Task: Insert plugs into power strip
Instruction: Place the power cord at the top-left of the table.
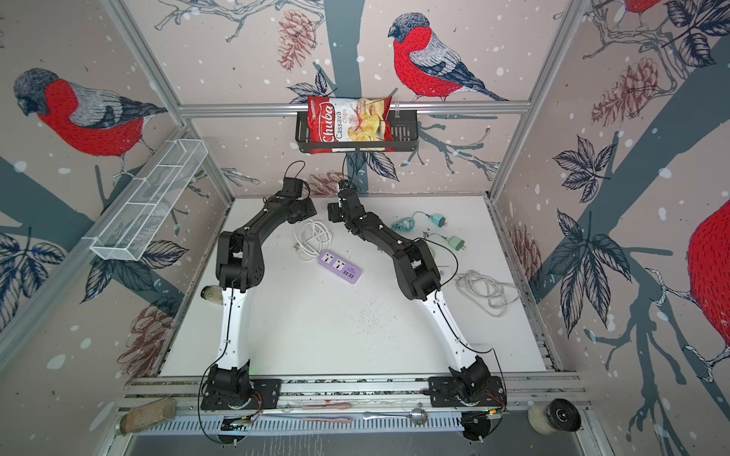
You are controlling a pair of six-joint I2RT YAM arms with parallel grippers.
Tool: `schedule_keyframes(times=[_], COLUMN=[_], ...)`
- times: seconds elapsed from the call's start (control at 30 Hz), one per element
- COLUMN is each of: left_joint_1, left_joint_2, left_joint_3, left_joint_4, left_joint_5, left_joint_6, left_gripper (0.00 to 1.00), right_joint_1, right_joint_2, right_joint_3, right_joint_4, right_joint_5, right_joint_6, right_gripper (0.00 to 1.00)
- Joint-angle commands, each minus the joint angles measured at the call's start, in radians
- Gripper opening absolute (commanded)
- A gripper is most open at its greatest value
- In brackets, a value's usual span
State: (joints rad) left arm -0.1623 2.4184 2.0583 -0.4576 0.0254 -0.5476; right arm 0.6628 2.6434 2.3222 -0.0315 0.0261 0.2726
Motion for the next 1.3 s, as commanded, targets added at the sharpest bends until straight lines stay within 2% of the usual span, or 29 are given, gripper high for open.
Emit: schedule_keyframes(times=[0.0,0.07,0.1,0.17,0.3,0.43,0.63,1.03,1.13,1.27], left_joint_1=[0.014,0.024,0.031,0.048,0.069,0.074,0.093,0.099,0.098,0.082], left_joint_2=[-0.014,-0.019,-0.025,-0.043,-0.065,-0.085,-0.153,-0.204,-0.142,-0.005], left_joint_3=[-0.015,-0.027,-0.044,-0.091,-0.173,-0.21,-0.279,-0.252,-0.194,-0.018], left_joint_4=[-0.003,0.005,0.021,0.088,0.195,0.218,0.296,0.312,0.323,0.266], left_joint_5=[0.002,0.014,0.034,0.125,0.274,0.258,0.292,0.297,0.308,0.31], left_joint_6=[-0.005,-0.008,-0.016,-0.025,-0.044,-0.037,-0.053,-0.025,-0.026,-0.014], left_gripper=[0.49,0.53,0.59,0.66,0.68,0.69,0.71,0.73,0.73,0.73], right_joint_1=[0.004,0.0,-0.002,-0.006,-0.016,-0.02,-0.026,-0.034,-0.028,-0.038], right_joint_2=[0.064,0.078,0.084,0.098,0.148,0.183,0.221,0.295,0.273,0.236], right_joint_3=[0.082,0.077,0.077,0.079,0.127,0.145,0.172,0.245,0.232,0.203], right_joint_4=[0.005,0.047,0.067,0.101,0.15,0.219,0.327,0.354,0.35,0.353], right_joint_5=[0.016,0.026,0.026,0.019,-0.022,-0.034,-0.08,-0.081,-0.072,-0.076], right_joint_6=[0.029,0.049,0.058,0.064,0.093,0.122,0.194,0.276,0.258,0.272], right_gripper=[0.67,0.66,0.66,0.66,0.67,0.67,0.69,0.67,0.67,0.68])
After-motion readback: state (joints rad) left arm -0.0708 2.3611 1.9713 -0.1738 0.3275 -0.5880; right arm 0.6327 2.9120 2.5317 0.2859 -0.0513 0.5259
